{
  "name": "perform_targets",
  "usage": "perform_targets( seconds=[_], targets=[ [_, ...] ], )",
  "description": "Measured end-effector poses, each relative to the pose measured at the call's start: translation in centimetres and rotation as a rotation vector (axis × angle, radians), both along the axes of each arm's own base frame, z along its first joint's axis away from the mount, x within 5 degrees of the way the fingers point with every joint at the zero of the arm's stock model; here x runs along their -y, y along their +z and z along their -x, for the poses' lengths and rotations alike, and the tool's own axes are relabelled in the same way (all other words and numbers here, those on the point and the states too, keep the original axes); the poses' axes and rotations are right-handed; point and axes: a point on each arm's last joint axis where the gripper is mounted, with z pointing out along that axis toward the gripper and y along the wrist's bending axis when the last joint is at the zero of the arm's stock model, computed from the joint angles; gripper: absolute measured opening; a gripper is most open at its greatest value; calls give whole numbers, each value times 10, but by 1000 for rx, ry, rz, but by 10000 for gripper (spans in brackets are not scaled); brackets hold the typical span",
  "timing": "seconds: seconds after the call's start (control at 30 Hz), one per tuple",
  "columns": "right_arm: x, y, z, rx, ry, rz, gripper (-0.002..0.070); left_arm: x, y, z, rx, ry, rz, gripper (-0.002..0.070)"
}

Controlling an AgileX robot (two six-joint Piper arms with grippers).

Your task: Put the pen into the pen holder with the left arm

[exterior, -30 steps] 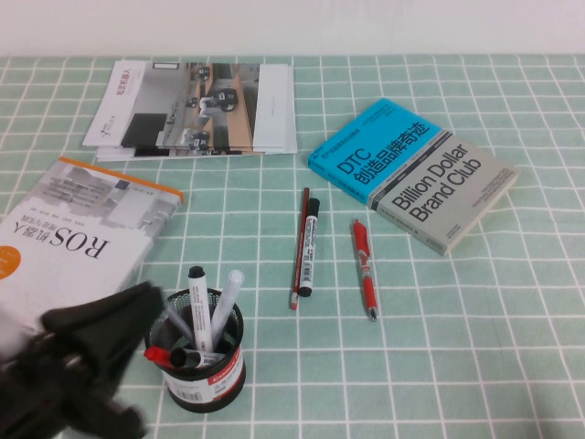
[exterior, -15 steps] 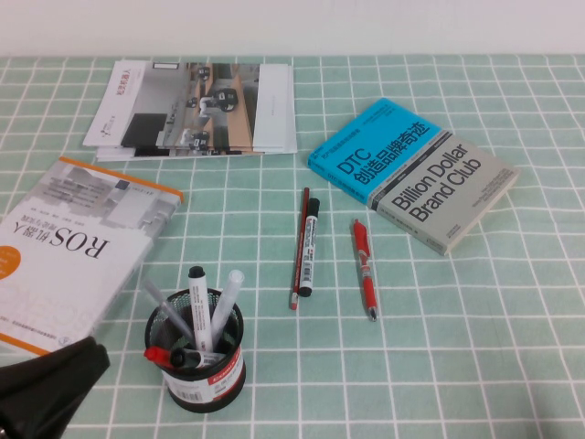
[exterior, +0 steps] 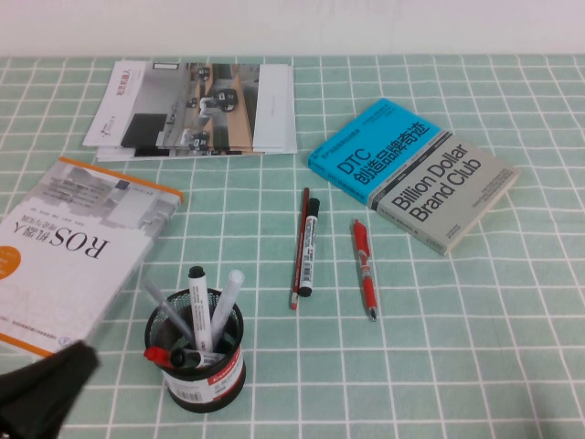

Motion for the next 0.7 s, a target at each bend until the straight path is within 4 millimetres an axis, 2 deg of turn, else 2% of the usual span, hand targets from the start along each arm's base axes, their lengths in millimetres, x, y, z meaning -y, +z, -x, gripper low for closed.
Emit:
perform_targets(
  seconds=[0.17,0.4,0.53,0.7],
  targets=[
    [0,0,0,0,0,0,-20,-19,-12,-1,-1,201,10,-3],
    [0,0,0,0,0,0,-20,-42,-20,15,0,454,-6,-3],
    [0,0,0,0,0,0,-20,-46,-27,16,-39,527,-28,-3],
    [0,0,0,0,0,0,-20,-46,-45,13,-68,536,-68,-3]
  ],
)
